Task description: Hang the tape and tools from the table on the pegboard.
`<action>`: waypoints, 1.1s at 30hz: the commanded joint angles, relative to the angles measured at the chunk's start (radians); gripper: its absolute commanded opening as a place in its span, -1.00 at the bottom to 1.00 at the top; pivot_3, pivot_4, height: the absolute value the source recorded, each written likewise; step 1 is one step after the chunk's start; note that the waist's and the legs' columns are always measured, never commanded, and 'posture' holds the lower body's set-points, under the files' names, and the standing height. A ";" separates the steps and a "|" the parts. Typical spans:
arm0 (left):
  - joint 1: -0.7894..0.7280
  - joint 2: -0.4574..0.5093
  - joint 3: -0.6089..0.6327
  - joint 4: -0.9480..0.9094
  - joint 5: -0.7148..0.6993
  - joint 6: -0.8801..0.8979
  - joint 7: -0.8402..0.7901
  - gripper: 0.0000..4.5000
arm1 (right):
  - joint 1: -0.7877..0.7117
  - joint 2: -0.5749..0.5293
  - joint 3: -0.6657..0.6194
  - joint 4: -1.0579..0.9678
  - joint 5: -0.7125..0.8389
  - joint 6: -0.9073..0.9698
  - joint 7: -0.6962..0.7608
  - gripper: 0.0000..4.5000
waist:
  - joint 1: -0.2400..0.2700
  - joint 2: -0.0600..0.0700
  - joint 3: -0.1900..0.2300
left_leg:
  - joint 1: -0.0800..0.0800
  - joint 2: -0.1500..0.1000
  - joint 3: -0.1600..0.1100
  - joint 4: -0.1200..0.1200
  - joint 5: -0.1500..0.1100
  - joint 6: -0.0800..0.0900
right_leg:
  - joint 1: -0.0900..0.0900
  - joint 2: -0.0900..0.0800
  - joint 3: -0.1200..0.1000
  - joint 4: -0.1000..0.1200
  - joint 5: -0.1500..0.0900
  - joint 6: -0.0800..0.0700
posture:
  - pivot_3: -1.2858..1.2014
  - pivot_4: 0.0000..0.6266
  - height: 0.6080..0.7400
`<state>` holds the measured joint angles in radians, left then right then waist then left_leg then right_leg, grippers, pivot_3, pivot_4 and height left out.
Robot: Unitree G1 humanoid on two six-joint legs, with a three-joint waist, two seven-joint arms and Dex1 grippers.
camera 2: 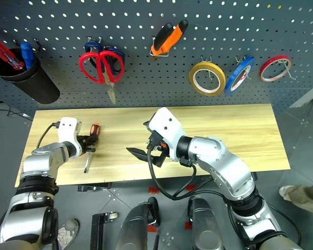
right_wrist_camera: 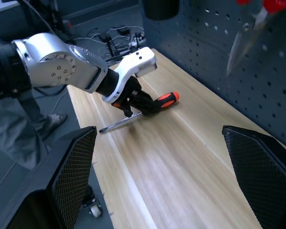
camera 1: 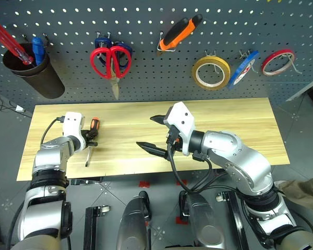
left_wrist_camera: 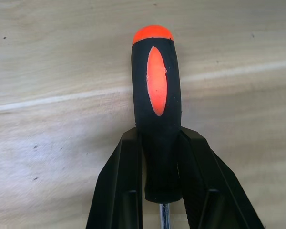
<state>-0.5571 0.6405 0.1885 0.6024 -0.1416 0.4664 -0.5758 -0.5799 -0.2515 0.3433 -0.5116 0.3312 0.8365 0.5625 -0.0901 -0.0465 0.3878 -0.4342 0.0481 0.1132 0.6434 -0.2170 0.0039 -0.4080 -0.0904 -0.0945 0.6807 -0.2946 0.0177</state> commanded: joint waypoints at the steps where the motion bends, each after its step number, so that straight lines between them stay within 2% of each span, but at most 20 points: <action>1: 0.080 0.041 0.003 -0.186 -0.013 -0.100 -0.071 -0.70 | -0.010 -0.003 0.007 -0.015 -0.010 -0.060 0.010 1.00 | 0.000 -0.002 -0.001 | 0.000 0.000 0.000 0.000 0.000 0.000 | 0.000 0.000 0.000 0.000 0.000 0.000 | -0.17 -0.08 1.00; 3: 0.134 0.045 0.029 -0.286 -0.035 -0.142 -0.086 -0.70 | -0.011 -0.009 0.007 -0.012 -0.016 -0.075 0.010 1.00 | 0.000 -0.003 -0.004 | -0.001 0.000 -0.001 0.000 0.000 0.000 | 0.000 0.000 0.000 0.000 0.000 0.000 | -0.17 -0.10 1.00; 5: 0.231 0.031 0.095 -0.507 -0.098 -0.200 -0.104 -0.70 | -0.010 -0.019 -0.003 -0.017 -0.024 -0.095 0.007 1.00 | -0.001 -0.007 -0.007 | -0.001 0.000 -0.001 0.000 0.000 0.000 | 0.000 -0.001 -0.001 0.000 0.000 0.000 | -0.18 -0.18 1.00; 10: 0.415 -0.004 0.231 -0.915 -0.161 -0.208 -0.015 -0.70 | -0.002 -0.035 -0.037 -0.021 -0.028 -0.121 0.001 1.00 | -0.008 -0.011 -0.031 | -0.002 0.000 -0.002 0.000 0.000 0.000 | 0.000 -0.001 -0.002 -0.001 0.000 0.000 | -0.16 -0.26 1.00; 16: 0.380 -0.036 0.367 -1.123 -0.295 -0.089 0.131 -0.70 | -0.032 -0.031 -0.090 -0.008 0.009 -0.106 0.015 1.00 | -0.005 -0.011 -0.064 | -0.001 0.000 -0.004 0.001 0.000 0.000 | 0.002 -0.001 -0.004 0.001 0.001 0.000 | -0.12 -0.31 1.00; 18: 0.335 -0.024 0.401 -1.123 -0.319 -0.067 0.172 -0.70 | -0.057 -0.031 -0.093 0.004 0.011 -0.100 0.019 1.00 | -0.004 -0.011 -0.074 | -0.001 0.000 -0.004 0.002 0.000 0.000 | 0.003 0.000 -0.003 0.001 0.002 0.000 | -0.11 -0.33 1.00; 21: 0.183 0.048 0.431 -1.023 -0.299 -0.095 0.219 -0.70 | -0.129 -0.006 -0.104 0.042 -0.007 -0.049 -0.041 1.00 | 0.000 -0.013 -0.077 | 0.000 0.000 -0.005 0.002 0.001 -0.001 | 0.003 0.001 -0.004 0.003 0.003 -0.001 | -0.12 -0.35 1.00; 28: -0.120 0.086 0.331 -0.763 -0.192 -0.266 0.277 -0.70 | -0.188 0.038 -0.122 0.043 0.006 0.010 -0.098 1.00 | 0.004 -0.014 -0.092 | -0.001 -0.001 -0.004 0.002 0.003 -0.001 | 0.002 0.001 -0.003 0.003 0.004 -0.001 | -0.14 -0.38 1.00; 33: -0.210 0.077 0.272 -0.535 -0.090 -0.457 0.287 -0.70 | -0.202 0.063 -0.126 0.040 0.003 0.018 -0.135 1.00 | 0.001 -0.014 -0.097 | -0.001 -0.001 -0.003 0.002 0.003 -0.001 | 0.002 0.001 -0.003 0.001 0.004 -0.001 | -0.15 -0.39 1.00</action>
<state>-0.7412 0.7093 0.4746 0.0085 -0.2753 0.1047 -0.2985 -0.7600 -0.2015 0.2366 -0.4336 0.3323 0.8593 0.4464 -0.0893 -0.0609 0.2910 -0.4354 0.0476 0.1097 0.6454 -0.2138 0.0025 -0.4060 -0.0891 -0.0976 0.6818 -0.2908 0.0165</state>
